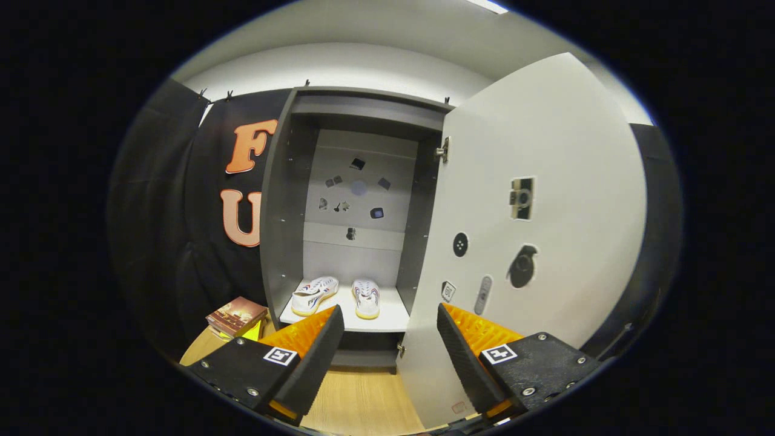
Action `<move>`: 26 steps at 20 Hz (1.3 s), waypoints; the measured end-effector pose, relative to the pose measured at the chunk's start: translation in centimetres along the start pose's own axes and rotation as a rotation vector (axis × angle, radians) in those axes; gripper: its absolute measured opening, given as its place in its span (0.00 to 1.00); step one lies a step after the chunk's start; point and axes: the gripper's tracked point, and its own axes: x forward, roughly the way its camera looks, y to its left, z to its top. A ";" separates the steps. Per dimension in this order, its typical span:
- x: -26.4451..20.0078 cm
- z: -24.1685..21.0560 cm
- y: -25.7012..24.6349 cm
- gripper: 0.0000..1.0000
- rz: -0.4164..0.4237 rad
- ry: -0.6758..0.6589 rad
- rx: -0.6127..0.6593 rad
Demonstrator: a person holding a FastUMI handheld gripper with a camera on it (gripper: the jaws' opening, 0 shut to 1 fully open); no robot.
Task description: Open the shoe cabinet door, grab the shoes and put them into the shoe cabinet, then close the shoe cabinet door.
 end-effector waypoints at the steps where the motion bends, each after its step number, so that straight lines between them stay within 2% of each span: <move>1: -1.4 0.3 -0.6 0.95 -0.002 -0.006 0.001; 7: -7.7 1.0 -7.4 0.95 -0.062 -0.025 0.004; 13: -10.7 0.2 -16.3 0.95 -0.129 -0.021 -0.008; 18: -8.9 -2.4 -21.1 0.95 -0.133 0.026 0.036; 26: -3.7 -5.9 -20.1 0.95 -0.018 0.072 0.062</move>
